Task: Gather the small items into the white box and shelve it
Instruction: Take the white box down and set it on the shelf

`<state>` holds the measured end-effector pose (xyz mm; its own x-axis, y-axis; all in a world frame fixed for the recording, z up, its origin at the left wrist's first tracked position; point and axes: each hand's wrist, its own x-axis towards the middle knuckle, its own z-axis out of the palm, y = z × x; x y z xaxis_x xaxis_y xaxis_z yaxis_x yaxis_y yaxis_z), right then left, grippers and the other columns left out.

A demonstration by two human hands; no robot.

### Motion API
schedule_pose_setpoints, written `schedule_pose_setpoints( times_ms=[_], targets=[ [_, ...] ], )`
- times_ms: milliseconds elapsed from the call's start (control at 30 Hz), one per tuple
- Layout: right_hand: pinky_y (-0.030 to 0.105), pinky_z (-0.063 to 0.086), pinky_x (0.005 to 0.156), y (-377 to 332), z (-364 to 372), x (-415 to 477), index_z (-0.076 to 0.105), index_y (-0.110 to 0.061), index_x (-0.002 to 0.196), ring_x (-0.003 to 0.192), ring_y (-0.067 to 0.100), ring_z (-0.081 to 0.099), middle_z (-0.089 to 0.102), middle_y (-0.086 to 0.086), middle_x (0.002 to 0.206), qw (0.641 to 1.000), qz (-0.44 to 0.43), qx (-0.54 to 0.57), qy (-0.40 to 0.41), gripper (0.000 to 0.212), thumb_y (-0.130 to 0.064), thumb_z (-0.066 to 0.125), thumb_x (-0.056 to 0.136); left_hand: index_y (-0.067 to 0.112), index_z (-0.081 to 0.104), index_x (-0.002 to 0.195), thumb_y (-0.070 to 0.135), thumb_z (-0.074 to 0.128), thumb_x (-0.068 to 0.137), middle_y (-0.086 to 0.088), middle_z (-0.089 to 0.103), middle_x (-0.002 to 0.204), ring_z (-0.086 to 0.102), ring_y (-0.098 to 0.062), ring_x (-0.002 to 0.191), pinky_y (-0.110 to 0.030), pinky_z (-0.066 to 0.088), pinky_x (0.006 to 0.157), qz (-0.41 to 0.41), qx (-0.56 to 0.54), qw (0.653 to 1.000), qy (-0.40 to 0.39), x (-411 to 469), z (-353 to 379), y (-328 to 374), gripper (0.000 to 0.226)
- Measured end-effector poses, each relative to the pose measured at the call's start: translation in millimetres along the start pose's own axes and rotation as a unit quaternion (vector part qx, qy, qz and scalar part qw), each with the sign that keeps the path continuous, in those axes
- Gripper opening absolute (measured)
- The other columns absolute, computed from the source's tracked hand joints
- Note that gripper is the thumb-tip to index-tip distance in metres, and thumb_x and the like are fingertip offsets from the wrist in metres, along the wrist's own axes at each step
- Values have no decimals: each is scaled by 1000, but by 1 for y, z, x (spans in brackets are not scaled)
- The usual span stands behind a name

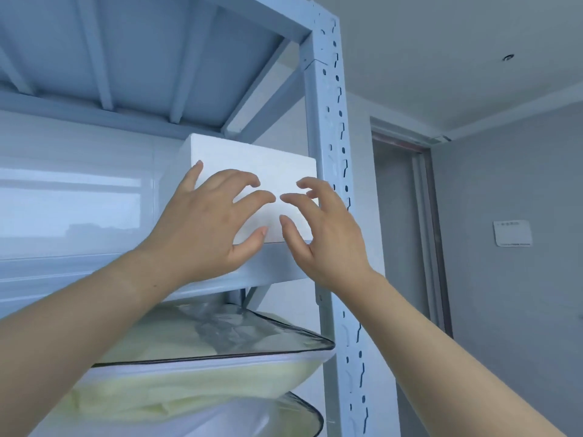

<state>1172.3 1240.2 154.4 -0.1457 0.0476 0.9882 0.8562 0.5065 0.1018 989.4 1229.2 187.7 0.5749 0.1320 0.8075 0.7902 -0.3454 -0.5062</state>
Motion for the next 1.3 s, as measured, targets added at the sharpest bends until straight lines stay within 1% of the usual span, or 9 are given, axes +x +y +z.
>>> schedule_pose_setpoints(
  times_ms=[267, 400, 533, 700, 800, 900, 1000, 1100, 1300],
  targets=[
    [38, 50, 71, 50, 25, 36, 60, -16, 114, 109, 22, 53, 50, 7, 128, 994, -39, 93, 29, 28, -27, 54, 89, 21, 60, 114, 44, 35, 83, -6, 57, 120, 52, -26, 113, -56, 25, 106, -30, 76, 997, 2, 41, 19, 8, 46],
    [41, 46, 83, 66, 35, 55, 58, -16, 116, 114, 24, 48, 49, 7, 129, 991, -57, 119, 38, 31, -28, 51, 89, 20, 61, 110, 41, 40, 82, -6, 57, 119, 52, -25, 112, -55, 26, 106, -51, 128, 990, 21, 52, 25, 8, 41],
    [41, 36, 96, 70, 50, 66, 53, -16, 122, 122, 24, 43, 45, 7, 135, 987, -72, 140, 18, 37, -32, 48, 89, 19, 59, 110, 40, 39, 81, -7, 55, 120, 52, -26, 111, -54, 27, 106, -96, 161, 982, 32, 60, 24, -1, 41],
    [44, 18, 113, 71, 74, 65, 40, -18, 135, 135, 22, 28, 34, 4, 146, 984, -86, 153, -11, 48, -33, 47, 91, 16, 49, 128, 43, 36, 84, -10, 48, 133, 45, -29, 121, -52, 28, 103, -118, 199, 973, -14, 63, 37, -2, 54],
    [44, 3, 116, 70, 84, 64, 29, -19, 142, 140, 20, 15, 24, 2, 152, 984, -96, 148, -12, 56, -35, 45, 91, 19, 40, 138, 46, 33, 86, -11, 38, 145, 33, -29, 133, -54, 24, 106, -125, 215, 968, -18, 59, 46, -2, 58],
    [43, -1, 115, 71, 90, 69, 25, -17, 144, 142, 20, 11, 20, 3, 154, 985, -101, 143, -1, 58, -35, 43, 91, 22, 33, 141, 47, 30, 86, -9, 34, 148, 28, -29, 137, -54, 20, 109, -136, 226, 964, -26, 63, 47, -4, 60],
    [40, -2, 115, 75, 93, 74, 23, -17, 145, 141, 21, 12, 21, 5, 153, 987, -85, 136, -1, 60, -37, 41, 91, 18, 39, 137, 47, 30, 85, -10, 48, 133, 42, -29, 123, -54, 24, 107, -139, 236, 961, -41, 73, 47, -5, 60],
    [41, 3, 114, 79, 96, 76, 25, -15, 143, 137, 22, 21, 32, 6, 146, 987, -75, 141, 10, 59, -37, 40, 91, 13, 45, 131, 45, 31, 84, -11, 55, 117, 49, -30, 106, -51, 29, 103, -148, 245, 958, -31, 82, 51, -2, 59],
    [42, 7, 113, 79, 99, 77, 28, -11, 142, 131, 25, 30, 40, 9, 139, 986, -76, 145, 41, 57, -32, 40, 91, 3, 45, 129, 43, 28, 83, -16, 54, 113, 48, -33, 101, -48, 35, 96, -169, 276, 945, -39, 87, 54, 3, 62]
  ],
)
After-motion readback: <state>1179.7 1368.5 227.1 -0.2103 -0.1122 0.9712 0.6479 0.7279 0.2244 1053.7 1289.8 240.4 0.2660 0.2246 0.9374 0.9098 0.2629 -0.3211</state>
